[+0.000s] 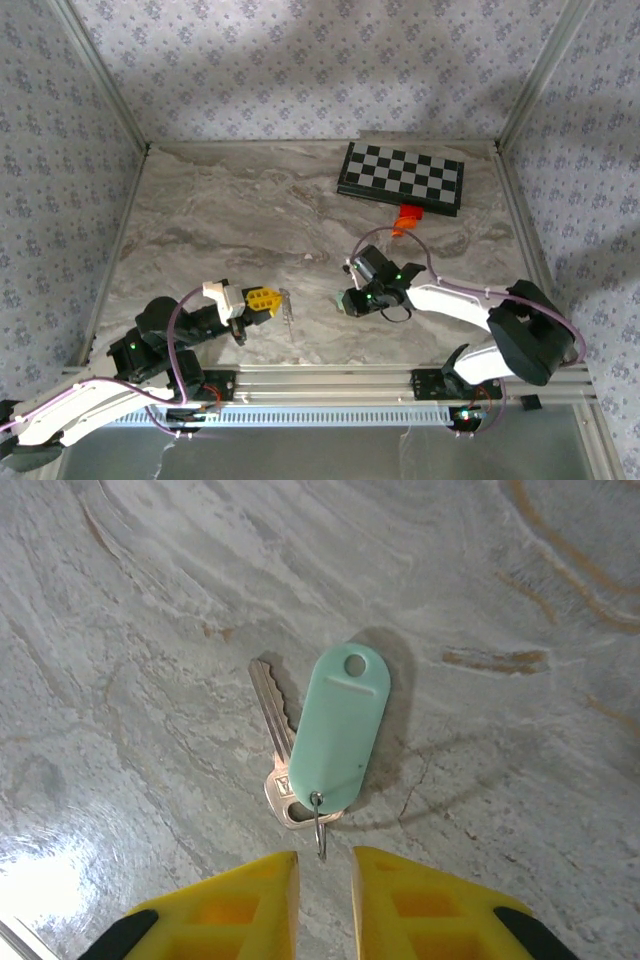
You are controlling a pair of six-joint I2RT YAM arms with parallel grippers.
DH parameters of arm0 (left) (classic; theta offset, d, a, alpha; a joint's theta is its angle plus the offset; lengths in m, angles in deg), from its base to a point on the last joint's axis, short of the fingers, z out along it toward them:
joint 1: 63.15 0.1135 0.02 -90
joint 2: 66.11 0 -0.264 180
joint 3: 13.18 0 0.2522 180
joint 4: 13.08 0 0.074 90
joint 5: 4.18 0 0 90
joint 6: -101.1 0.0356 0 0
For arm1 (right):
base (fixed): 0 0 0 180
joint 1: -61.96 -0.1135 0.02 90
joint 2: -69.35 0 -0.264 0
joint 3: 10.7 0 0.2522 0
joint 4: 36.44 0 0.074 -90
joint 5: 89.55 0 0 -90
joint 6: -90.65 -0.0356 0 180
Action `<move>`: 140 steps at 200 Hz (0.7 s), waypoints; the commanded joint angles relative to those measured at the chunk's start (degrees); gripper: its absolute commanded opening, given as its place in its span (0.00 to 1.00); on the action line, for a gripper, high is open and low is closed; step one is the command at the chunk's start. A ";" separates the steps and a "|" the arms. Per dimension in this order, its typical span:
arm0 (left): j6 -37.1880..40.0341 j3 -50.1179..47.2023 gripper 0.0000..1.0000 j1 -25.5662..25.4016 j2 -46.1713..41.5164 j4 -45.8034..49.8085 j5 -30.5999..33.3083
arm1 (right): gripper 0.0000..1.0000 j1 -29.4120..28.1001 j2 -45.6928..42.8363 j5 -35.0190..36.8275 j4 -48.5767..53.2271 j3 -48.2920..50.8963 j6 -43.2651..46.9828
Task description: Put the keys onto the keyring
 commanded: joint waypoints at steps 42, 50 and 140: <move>0.25 0.54 0.00 0.08 -0.33 -2.41 -1.20 | 0.19 -0.40 3.63 -2.22 0.15 -1.38 2.01; 0.33 0.55 0.00 0.08 -0.29 -2.49 -1.23 | 0.18 -0.45 3.92 -2.31 0.00 -1.48 2.15; 0.42 0.54 0.00 0.08 -0.21 -2.45 -1.00 | 0.07 -0.71 5.38 -3.05 -0.58 -2.96 3.27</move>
